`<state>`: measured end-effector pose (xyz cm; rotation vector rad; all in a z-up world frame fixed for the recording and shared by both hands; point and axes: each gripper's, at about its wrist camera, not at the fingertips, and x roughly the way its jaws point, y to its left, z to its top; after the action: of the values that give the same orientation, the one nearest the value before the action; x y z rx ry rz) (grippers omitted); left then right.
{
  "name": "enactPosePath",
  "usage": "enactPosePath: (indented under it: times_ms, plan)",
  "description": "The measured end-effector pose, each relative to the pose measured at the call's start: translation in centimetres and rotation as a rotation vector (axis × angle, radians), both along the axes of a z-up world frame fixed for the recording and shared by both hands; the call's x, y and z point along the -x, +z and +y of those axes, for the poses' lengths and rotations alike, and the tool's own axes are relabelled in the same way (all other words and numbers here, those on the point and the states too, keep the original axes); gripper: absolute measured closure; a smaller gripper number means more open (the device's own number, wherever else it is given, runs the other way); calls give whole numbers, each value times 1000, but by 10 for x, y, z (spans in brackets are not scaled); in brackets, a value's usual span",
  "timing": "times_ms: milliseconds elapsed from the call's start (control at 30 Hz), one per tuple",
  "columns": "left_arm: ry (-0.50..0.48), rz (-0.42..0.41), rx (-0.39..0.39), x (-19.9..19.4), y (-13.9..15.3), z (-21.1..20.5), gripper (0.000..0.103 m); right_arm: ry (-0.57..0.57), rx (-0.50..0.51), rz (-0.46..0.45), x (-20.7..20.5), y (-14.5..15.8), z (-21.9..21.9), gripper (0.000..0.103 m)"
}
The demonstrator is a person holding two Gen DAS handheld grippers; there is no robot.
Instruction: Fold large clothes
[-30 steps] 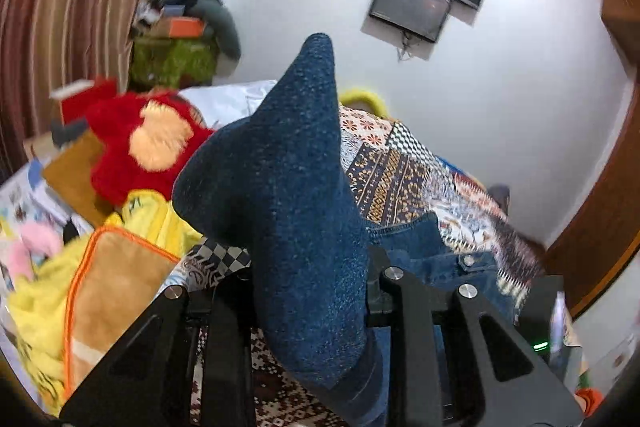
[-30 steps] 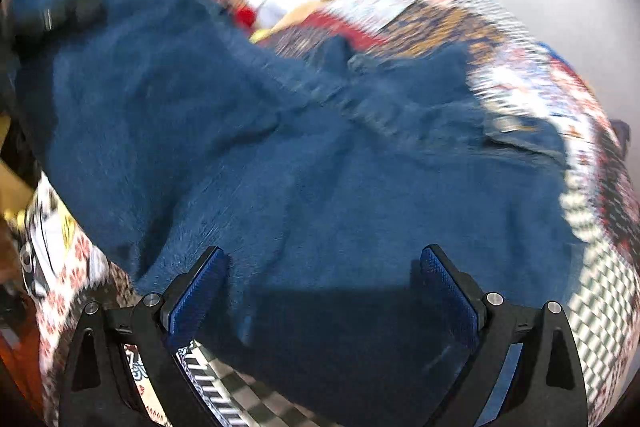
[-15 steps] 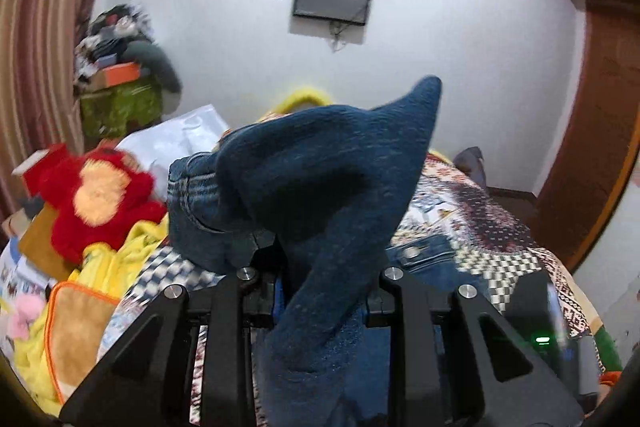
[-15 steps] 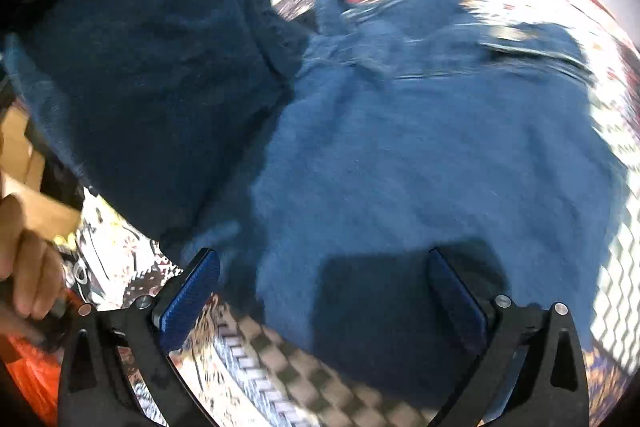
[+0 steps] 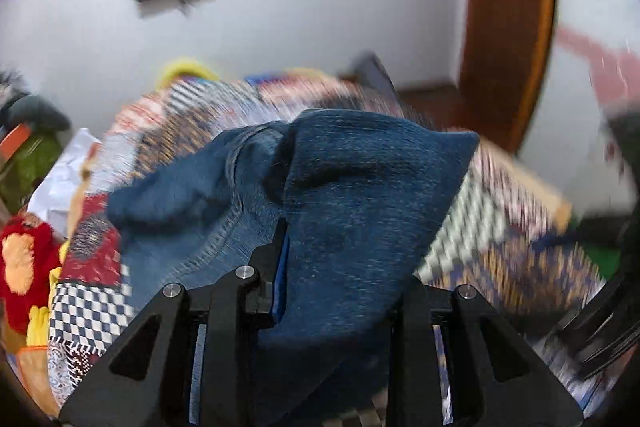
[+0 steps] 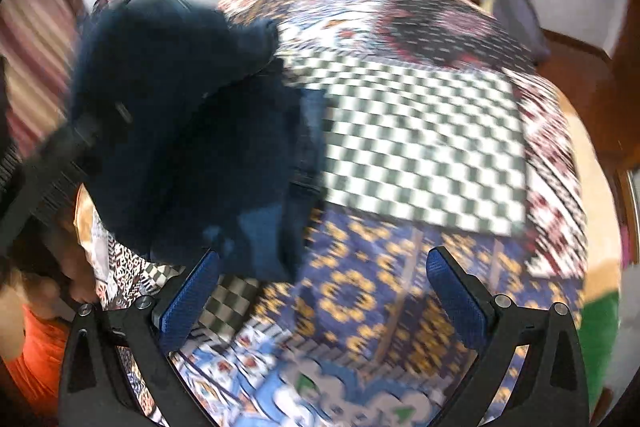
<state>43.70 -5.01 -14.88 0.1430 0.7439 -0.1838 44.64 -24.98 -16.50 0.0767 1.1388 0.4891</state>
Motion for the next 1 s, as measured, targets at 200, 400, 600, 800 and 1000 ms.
enactPosePath:
  times_ms: [200,400,600,800,1000]
  plan:
    - [-56,172,-78,12,-46,-18,69,-55,-26,-11,14,13,-26,0]
    - [-98,228,21,28,-40,-13,41,-55,-41,-37,29,28,-32,0]
    - [-125,229,132,57,-17,-4,32,-37,-56,-63,35,39,-24,0]
    - [-35,148,188,76,17,43,16,4,-66,-95,33,53,-2,0]
    - [100,93,169,77,32,101,14,65,-88,-103,20,54,38,0]
